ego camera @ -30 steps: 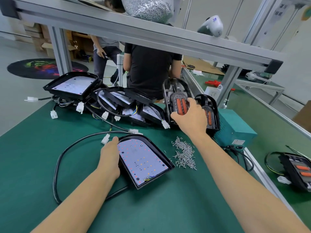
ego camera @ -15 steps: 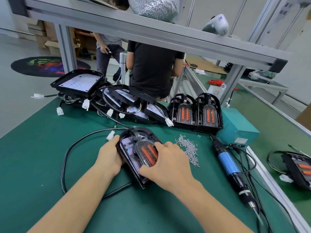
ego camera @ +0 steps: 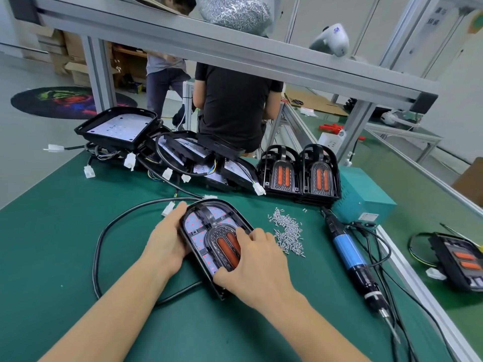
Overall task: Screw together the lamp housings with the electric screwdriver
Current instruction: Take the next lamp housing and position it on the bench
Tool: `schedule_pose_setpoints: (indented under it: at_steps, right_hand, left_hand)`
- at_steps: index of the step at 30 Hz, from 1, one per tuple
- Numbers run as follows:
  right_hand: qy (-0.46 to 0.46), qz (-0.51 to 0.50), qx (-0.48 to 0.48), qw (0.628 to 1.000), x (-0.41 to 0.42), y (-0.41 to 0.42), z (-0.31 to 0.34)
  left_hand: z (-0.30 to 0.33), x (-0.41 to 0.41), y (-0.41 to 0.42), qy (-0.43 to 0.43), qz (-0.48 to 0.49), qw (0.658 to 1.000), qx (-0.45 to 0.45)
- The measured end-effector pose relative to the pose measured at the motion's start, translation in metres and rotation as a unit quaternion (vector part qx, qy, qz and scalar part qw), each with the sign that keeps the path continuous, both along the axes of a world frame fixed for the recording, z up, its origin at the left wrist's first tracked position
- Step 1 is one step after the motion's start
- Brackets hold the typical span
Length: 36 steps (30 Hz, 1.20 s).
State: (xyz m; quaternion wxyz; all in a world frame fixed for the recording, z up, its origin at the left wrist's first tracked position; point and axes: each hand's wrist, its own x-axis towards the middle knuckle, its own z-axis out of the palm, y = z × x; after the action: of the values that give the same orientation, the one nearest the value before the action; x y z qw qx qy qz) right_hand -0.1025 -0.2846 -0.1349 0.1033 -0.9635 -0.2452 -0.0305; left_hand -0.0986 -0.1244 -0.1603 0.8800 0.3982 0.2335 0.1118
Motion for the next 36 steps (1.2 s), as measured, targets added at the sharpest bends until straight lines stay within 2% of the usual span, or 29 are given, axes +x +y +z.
schedule_pose_setpoints:
  at_steps: [5, 8, 9, 11, 13, 14, 19, 24, 27, 29, 32, 33, 36]
  right_hand:
    - [-0.028, 0.017, 0.016, 0.999, 0.002, -0.002, -0.009]
    - [-0.044, 0.061, 0.047, 0.996, 0.004, -0.006, -0.013]
    - [-0.039, 0.080, 0.077, 0.993, 0.005, -0.009, -0.014]
    - [-0.024, 0.094, 0.147, 0.984, 0.009, -0.020, -0.011]
    - [-0.022, 0.063, 0.192, 0.979, 0.018, -0.038, -0.009]
    - [-0.027, 0.040, 0.190, 0.981, 0.025, -0.049, -0.008]
    - [-0.022, -0.102, 0.136, 0.985, 0.059, -0.106, -0.005]
    - [-0.010, -0.231, 0.056, 0.971, 0.078, -0.161, -0.008]
    - [0.021, -0.276, 0.005, 0.961, 0.083, -0.178, -0.013]
    - [0.055, -0.287, 0.001, 0.956, 0.084, -0.179, -0.017]
    - [0.079, -0.286, 0.014, 0.955, 0.085, -0.177, -0.021]
    - [0.081, -0.286, 0.018, 0.955, 0.085, -0.177, -0.021]
    - [0.088, -0.284, 0.012, 0.955, 0.088, -0.177, -0.020]
  left_hand:
    - [-0.004, 0.006, 0.004, 0.060, 0.031, 0.994, 0.088]
    - [-0.007, 0.007, 0.007, 0.094, 0.056, 0.981, 0.163]
    - [-0.010, 0.008, 0.010, 0.103, 0.069, 0.969, 0.212]
    - [-0.016, 0.006, 0.015, 0.140, 0.087, 0.925, 0.343]
    - [-0.019, 0.003, 0.020, 0.178, 0.097, 0.875, 0.439]
    - [-0.020, 0.002, 0.022, 0.189, 0.100, 0.861, 0.462]
    - [-0.020, 0.002, 0.021, 0.213, 0.060, 0.793, 0.567]
    - [-0.007, 0.000, 0.026, 0.223, 0.036, 0.742, 0.631]
    - [0.013, 0.004, 0.017, 0.160, 0.099, 0.704, 0.685]
    - [0.029, 0.015, 0.001, 0.067, 0.104, 0.702, 0.702]
    - [0.049, 0.041, -0.031, -0.015, -0.014, 0.703, 0.710]
    - [0.052, 0.052, -0.042, -0.014, -0.075, 0.687, 0.723]
    - [0.053, 0.081, -0.067, 0.027, -0.232, 0.584, 0.777]
